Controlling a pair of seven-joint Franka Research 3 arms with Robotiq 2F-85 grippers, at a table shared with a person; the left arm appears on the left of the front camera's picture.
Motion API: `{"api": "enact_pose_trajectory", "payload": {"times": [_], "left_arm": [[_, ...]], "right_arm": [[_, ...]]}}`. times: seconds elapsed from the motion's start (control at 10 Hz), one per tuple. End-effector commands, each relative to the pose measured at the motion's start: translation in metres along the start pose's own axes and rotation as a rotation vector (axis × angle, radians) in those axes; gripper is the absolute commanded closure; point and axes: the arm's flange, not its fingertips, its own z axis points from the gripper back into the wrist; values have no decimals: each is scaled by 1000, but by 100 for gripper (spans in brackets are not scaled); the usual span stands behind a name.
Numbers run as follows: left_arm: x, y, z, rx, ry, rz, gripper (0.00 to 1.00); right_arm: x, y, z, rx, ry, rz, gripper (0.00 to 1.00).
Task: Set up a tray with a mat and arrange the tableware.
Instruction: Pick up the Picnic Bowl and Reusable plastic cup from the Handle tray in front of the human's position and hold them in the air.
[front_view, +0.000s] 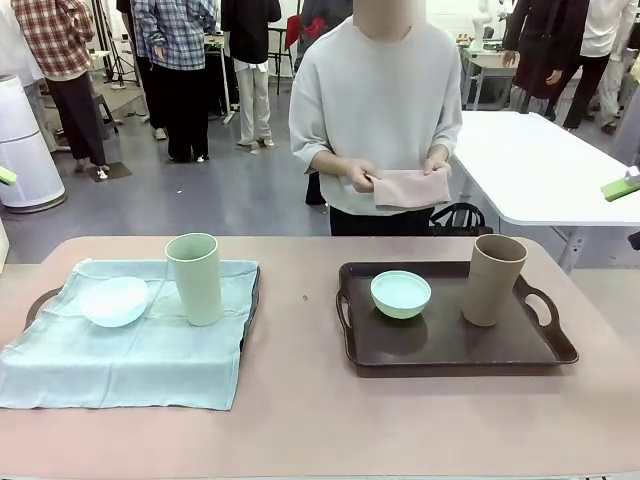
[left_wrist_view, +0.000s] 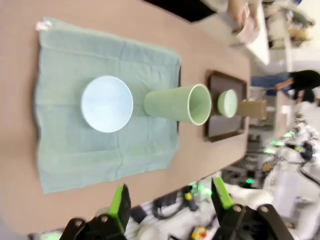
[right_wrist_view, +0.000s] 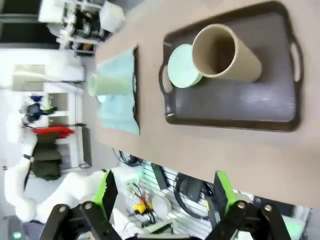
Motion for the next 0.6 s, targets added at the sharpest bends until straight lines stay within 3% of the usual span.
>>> {"api": "enact_pose_trajectory", "payload": {"times": [0.0, 0.1, 0.5], "left_arm": [[-6, -6, -5, 123, -17, -87, 15], [0, 0, 0, 0, 0, 0, 15], [0, 0, 0, 0, 0, 0, 15]], "right_arm": [[4, 14, -5, -50, 29, 2, 0], [4, 14, -5, -50, 29, 2, 0], [2, 13, -8, -50, 17, 17, 0]]}}
